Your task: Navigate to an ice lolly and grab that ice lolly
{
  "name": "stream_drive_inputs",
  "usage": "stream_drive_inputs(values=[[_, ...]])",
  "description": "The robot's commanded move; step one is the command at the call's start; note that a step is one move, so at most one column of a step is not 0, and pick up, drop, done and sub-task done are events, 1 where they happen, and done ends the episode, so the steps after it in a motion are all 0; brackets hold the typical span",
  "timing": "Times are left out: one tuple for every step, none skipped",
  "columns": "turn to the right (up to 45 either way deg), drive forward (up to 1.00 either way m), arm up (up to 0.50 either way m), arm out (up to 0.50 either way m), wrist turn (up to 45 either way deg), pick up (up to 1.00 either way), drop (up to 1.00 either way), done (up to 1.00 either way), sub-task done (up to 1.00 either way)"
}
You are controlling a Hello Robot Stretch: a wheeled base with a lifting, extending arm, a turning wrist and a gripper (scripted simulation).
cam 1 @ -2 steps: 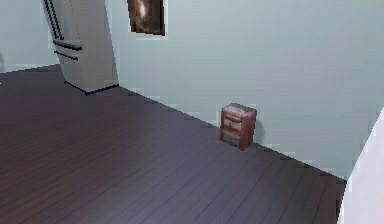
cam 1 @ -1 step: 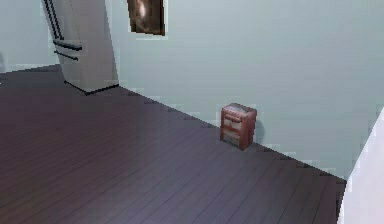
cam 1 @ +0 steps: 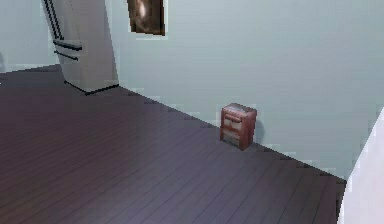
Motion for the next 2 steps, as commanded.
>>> stream_drive_inputs(values=[[0.0, 0.0, 0.1, 0.0, 0.0, 0.0, 0.0, 0.0, 0.0], [0.0, 0.0, 0.0, 0.0, 0.0, 0.0, 0.0, 1.0, 0.0]])
